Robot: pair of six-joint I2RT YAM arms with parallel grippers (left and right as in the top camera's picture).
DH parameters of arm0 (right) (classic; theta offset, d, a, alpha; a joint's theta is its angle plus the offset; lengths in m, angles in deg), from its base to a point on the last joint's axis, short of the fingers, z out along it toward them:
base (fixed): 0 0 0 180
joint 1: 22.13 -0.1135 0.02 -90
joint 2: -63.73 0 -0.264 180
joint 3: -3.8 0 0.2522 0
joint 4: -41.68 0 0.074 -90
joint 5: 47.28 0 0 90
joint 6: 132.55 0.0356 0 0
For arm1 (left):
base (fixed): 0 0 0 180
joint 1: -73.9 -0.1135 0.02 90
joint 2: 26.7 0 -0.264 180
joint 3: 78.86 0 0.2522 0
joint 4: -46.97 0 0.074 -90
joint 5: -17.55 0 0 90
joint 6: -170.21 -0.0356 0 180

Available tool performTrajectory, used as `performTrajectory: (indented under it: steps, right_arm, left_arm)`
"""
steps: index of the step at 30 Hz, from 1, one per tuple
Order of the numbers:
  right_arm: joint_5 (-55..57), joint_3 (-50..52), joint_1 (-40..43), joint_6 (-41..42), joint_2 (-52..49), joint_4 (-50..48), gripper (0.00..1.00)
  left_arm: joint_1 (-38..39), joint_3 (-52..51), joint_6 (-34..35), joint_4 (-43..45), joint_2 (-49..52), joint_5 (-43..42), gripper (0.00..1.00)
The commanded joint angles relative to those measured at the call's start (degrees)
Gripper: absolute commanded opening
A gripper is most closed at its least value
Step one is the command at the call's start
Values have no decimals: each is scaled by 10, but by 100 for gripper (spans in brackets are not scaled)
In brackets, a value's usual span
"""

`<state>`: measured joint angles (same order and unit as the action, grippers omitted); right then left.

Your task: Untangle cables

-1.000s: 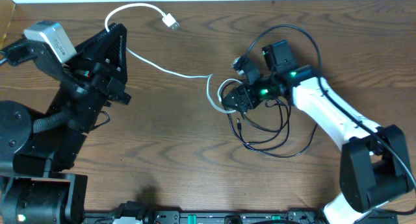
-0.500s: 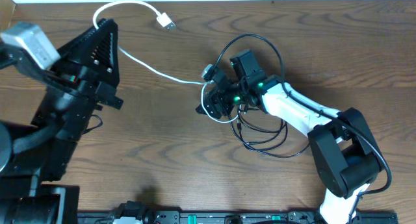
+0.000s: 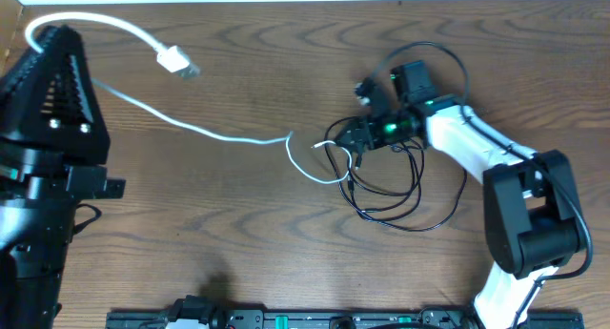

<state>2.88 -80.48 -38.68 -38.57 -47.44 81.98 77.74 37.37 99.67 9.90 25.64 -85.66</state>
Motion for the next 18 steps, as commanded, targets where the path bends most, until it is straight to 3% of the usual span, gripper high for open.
performTrajectory:
  steps: [1, 9, 18]
  right_arm:
    - [5, -7, 21, 12, -1, 24, 70]
    - [22, -7, 15, 5, -1, 127, 68]
    - [67, -6, -7, -145, -2, 231, 64]
  left_arm:
    - [-3, 6, -17, -2, 3, 26, 8]
    - [-3, 6, -19, -7, 4, 71, 7]
    - [-3, 6, -44, -35, 4, 82, 7]
